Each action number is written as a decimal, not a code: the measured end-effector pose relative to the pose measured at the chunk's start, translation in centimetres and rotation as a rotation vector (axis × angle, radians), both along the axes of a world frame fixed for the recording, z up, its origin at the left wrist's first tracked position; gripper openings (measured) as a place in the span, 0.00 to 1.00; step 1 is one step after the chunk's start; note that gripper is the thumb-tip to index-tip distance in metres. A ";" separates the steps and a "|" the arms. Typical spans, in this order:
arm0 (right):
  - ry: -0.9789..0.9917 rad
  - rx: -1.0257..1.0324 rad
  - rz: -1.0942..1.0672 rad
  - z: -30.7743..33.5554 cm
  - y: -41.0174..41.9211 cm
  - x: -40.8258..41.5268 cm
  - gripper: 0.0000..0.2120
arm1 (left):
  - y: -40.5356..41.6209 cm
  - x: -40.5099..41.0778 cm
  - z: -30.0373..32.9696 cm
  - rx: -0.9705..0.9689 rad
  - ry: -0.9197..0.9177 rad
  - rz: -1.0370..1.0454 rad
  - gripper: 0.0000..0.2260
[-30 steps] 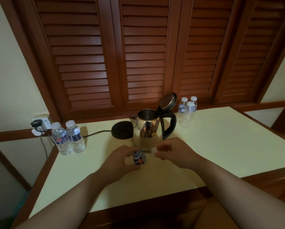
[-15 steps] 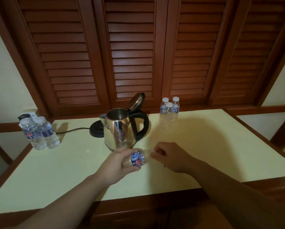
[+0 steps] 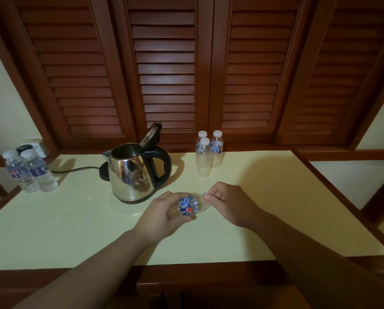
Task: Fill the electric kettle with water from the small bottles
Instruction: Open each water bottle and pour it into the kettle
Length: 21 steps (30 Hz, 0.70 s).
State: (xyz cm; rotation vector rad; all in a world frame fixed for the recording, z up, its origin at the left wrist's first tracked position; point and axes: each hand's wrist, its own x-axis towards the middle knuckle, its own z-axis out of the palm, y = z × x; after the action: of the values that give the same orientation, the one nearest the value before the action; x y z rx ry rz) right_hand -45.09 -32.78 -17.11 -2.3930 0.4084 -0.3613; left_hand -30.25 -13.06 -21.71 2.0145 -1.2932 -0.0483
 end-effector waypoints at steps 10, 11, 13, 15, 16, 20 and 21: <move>-0.064 0.089 -0.146 1.2 -3.8 1.0 0.18 | -6.9 -0.3 0.1 -0.084 0.167 -0.014 0.33; -0.063 0.104 -0.182 1.3 -4.4 1.3 0.17 | -7.3 0.1 -0.1 -0.063 0.173 -0.009 0.34; -0.070 0.114 -0.247 1.5 -5.6 2.0 0.16 | -7.9 1.1 -0.8 -0.003 0.145 0.019 0.36; -0.083 0.094 -0.287 1.7 -6.7 2.8 0.14 | -8.2 2.3 -1.5 0.075 0.100 0.029 0.34; -0.100 0.095 -0.308 1.7 -7.1 3.2 0.13 | -8.3 2.9 -1.8 0.112 0.079 0.025 0.33; -0.157 0.101 -0.399 1.1 -8.7 5.7 0.13 | -9.5 5.5 -2.7 0.241 -0.036 0.044 0.32; -0.169 0.095 -0.413 0.9 -9.1 6.4 0.13 | -9.8 6.0 -3.0 0.281 -0.075 0.069 0.33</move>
State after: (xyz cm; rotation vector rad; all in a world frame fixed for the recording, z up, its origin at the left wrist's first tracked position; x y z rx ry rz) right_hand -38.72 -41.83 -16.17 -2.1555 0.8230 -0.7063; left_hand -24.27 -22.91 -24.72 2.3178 -1.3217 -0.1297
